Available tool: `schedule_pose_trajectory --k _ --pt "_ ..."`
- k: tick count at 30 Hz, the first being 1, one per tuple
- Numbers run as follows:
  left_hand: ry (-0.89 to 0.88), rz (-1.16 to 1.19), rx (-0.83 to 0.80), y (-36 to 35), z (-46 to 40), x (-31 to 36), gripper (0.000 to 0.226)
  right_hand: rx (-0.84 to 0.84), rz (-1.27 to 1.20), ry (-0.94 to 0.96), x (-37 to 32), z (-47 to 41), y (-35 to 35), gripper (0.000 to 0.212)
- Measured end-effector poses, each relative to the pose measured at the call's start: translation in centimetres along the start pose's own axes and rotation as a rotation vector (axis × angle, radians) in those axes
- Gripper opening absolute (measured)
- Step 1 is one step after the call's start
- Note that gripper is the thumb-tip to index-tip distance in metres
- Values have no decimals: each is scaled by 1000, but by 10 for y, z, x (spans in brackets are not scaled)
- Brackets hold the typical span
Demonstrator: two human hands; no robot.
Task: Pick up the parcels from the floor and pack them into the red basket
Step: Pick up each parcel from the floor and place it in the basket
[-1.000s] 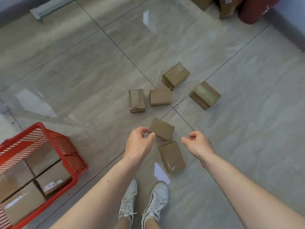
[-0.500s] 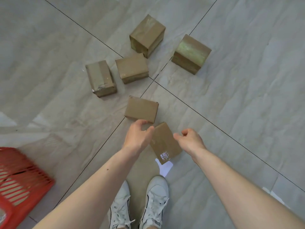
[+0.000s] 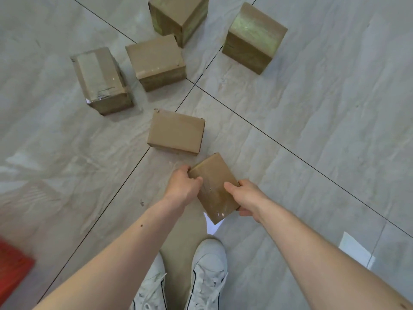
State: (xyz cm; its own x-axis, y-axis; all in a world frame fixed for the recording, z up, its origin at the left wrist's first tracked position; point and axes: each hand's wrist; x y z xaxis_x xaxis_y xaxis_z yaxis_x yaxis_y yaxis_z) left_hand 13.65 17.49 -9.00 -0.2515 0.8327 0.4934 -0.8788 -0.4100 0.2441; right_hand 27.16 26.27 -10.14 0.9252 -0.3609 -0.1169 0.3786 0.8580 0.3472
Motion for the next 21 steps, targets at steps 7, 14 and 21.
schedule_pose_trajectory --k 7,14,21 --pt "-4 83 -16 30 73 37 43 50 -3 17 -13 76 26 35" --pt "-22 141 68 93 160 100 31 184 78 185 -76 188 61 43" --pt "-31 201 180 179 234 145 36 216 173 382 -153 300 66 49"
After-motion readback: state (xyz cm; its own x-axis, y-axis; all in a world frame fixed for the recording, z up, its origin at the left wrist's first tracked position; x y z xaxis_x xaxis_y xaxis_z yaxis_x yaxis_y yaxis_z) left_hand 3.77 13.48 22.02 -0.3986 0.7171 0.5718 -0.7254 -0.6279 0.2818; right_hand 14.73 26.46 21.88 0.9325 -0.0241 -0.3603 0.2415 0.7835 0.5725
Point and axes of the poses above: each hand's wrist, its own z-axis away from the middle knuckle, its own y-axis out of the back of the hand, x = y × z, and after that the axes turned 3 degrees about z, right-handed
